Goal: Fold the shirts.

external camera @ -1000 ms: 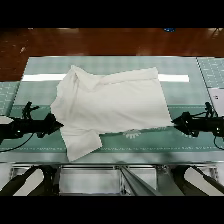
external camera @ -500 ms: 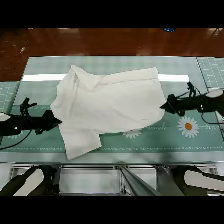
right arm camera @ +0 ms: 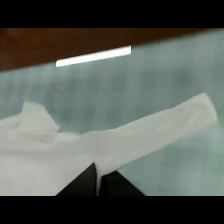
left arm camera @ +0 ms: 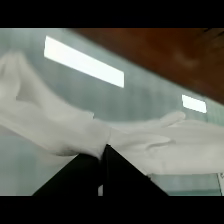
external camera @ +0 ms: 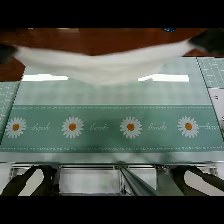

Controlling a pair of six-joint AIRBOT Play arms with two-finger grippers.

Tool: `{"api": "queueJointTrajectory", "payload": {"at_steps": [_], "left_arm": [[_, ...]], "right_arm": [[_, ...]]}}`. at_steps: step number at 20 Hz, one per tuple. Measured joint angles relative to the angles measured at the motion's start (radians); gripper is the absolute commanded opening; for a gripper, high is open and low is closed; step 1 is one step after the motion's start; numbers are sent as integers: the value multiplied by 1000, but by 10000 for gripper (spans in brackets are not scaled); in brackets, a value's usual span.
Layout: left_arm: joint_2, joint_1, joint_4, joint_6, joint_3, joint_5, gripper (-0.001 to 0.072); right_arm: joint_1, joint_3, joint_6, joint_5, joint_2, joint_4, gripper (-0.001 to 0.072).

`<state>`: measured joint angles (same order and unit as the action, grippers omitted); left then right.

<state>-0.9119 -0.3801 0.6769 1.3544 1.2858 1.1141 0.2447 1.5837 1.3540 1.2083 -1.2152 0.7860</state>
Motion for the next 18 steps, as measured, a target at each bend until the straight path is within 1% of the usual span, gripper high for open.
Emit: {"api": "queueJointTrajectory", "payload": {"at_steps": [3, 5, 7, 9, 12, 16, 18], "left_arm": [[26, 0, -7, 0, 259, -15, 21], [61, 0, 20, 0, 375, -21, 21], [114, 0, 85, 0, 439, -19, 21], [179, 0, 179, 4, 473, 2, 21], [274, 26, 327, 35, 494, 35, 21], [346, 126, 499, 79, 500, 80, 21], [355, 156, 572, 104, 474, 82, 21]], "right_arm": [[2, 174, 8, 9, 113, 51, 24], [3, 233, 11, 8, 205, 104, 24], [3, 263, 26, 9, 299, 173, 24], [3, 279, 46, 24, 386, 244, 25], [3, 290, 80, 78, 488, 335, 24], [3, 280, 129, 175, 557, 438, 24], [3, 241, 142, 203, 570, 452, 24]]}}
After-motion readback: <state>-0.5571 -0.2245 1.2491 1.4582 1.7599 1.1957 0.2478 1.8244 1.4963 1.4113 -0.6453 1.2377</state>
